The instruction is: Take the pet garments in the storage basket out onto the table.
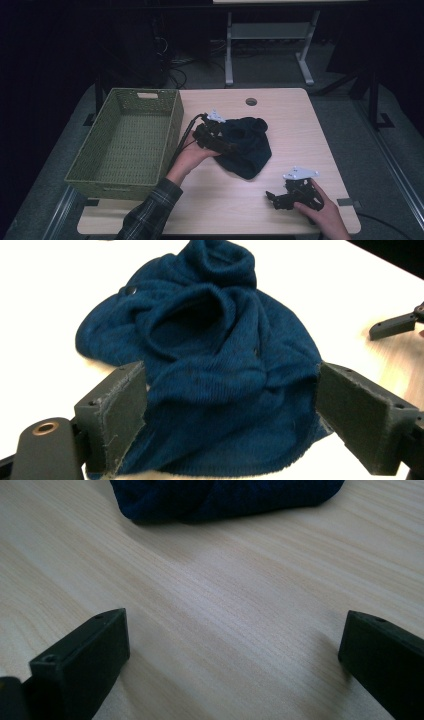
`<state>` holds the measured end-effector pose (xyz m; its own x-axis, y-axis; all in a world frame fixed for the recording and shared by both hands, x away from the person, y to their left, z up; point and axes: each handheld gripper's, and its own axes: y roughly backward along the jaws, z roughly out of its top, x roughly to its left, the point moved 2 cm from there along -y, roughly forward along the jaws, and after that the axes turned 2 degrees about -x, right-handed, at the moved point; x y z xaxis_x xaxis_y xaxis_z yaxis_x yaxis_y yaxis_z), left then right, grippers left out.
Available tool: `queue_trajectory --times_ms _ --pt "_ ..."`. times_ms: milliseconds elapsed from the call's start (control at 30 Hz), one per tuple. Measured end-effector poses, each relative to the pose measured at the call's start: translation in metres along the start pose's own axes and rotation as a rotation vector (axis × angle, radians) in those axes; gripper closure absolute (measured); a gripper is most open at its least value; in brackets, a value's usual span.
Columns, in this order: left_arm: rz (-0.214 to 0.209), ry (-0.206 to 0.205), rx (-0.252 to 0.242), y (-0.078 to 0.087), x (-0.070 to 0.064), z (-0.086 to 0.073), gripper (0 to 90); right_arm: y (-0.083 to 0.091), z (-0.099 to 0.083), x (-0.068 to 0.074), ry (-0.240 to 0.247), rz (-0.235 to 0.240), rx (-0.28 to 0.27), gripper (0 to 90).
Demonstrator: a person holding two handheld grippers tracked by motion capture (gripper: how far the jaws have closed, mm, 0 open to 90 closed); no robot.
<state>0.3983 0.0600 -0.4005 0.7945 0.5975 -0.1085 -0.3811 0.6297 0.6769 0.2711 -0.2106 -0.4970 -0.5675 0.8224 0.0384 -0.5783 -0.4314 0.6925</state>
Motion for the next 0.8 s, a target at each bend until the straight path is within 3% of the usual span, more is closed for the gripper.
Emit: queue_trajectory --times_ms 400,633,800 --pt "0.021 0.019 -0.009 0.008 -0.001 -0.022 13.4 0.0 0.0 0.0 0.001 -0.001 0.0 0.0" --pt "0.022 0.023 0.007 0.006 -0.008 -0.04 13.4 0.0 0.0 0.0 0.001 -0.001 0.0 0.0" --pt "0.046 0.031 0.0 0.005 -0.011 -0.053 13.0 0.0 0.0 0.0 0.001 -0.001 0.0 0.0"
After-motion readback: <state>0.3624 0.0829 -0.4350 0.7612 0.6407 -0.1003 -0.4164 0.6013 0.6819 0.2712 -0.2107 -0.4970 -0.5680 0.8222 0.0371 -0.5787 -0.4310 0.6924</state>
